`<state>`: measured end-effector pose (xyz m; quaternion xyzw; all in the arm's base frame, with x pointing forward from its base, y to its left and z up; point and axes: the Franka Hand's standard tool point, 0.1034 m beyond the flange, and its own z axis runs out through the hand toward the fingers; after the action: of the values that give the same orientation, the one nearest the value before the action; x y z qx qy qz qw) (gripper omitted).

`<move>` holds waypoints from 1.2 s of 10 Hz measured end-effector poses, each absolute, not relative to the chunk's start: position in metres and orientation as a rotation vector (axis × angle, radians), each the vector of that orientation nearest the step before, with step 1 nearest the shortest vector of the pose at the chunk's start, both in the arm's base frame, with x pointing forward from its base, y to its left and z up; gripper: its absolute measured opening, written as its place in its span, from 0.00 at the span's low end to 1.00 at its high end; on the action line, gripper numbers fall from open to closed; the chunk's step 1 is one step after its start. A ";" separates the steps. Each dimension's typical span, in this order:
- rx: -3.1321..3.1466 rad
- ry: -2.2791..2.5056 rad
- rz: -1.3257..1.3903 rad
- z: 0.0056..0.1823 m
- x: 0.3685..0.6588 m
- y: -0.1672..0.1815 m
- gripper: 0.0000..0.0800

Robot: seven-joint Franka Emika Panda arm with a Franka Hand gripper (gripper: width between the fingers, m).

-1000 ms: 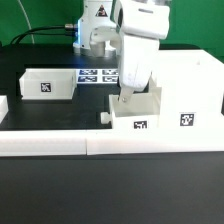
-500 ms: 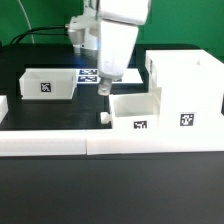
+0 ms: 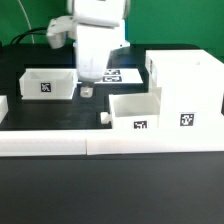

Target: Assemble drawer

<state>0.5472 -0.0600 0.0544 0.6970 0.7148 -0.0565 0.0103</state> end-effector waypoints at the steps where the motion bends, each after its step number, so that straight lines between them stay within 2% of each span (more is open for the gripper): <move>1: 2.190 2.242 -0.160 0.050 0.547 -0.062 0.81; 7: 2.287 2.358 0.006 0.024 0.548 -0.072 0.81; 9: 2.332 2.340 0.010 0.015 0.552 -0.063 0.81; 12: 2.380 2.292 -0.002 0.014 0.552 -0.056 0.81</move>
Offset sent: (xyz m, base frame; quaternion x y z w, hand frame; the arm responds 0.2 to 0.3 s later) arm 0.0143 0.0268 -0.0154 -0.0160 0.1385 -0.0179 0.9901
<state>0.5518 -0.0562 0.0142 0.7179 0.6914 -0.0006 -0.0812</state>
